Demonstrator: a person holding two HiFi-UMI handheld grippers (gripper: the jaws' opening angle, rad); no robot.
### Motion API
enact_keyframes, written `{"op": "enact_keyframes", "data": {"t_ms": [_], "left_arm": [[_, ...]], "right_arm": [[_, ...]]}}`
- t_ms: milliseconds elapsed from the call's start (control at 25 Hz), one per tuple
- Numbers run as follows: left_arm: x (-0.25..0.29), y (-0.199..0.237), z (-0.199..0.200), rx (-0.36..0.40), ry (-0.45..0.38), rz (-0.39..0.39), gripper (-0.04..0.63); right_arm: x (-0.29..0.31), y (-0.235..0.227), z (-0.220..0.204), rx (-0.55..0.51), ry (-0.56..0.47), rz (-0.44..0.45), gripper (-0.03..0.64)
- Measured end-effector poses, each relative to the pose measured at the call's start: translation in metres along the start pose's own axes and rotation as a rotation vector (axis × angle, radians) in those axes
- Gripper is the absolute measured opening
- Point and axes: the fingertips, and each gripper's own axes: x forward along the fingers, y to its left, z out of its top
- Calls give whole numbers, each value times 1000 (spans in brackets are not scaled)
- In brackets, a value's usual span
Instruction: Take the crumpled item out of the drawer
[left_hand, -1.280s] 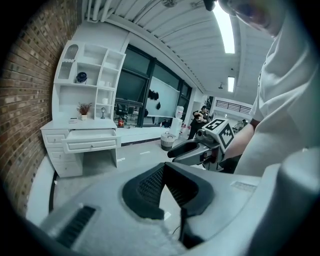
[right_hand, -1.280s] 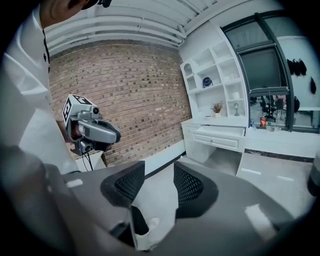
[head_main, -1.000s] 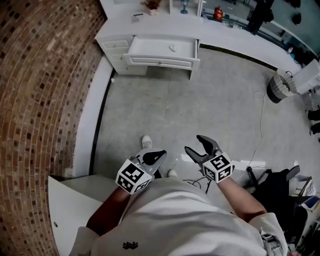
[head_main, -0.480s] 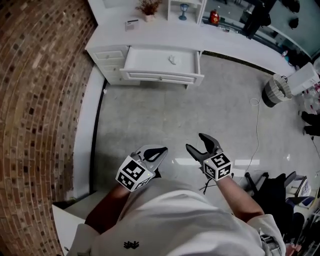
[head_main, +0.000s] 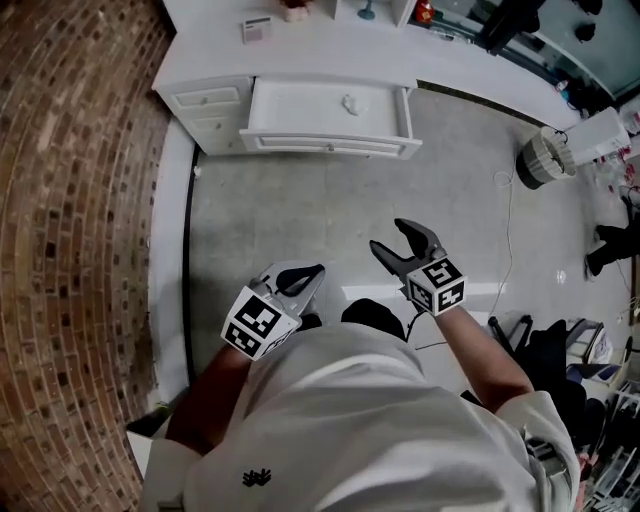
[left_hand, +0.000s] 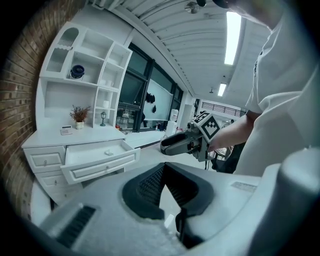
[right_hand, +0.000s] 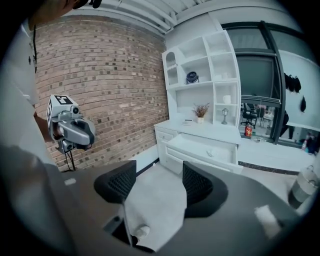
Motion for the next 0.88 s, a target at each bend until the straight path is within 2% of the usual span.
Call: {"op": "enact_keyframes", "data": {"t_ms": [240,480,680,880], "left_arm": [[-9,21,3,-39,-33,12,6],[-5,48,9,-55,-29,41,6],[3,96,32,-91,-49,116,6],[34,151,52,-111,-11,163,6]], "right_arm": [[33,-19,20,-22,23,-9,304],[66,-58,37,-28,13,-21,298],[112,-107,53,-40,25,-3,298],[168,-174,67,-56,51,9,298]]}}
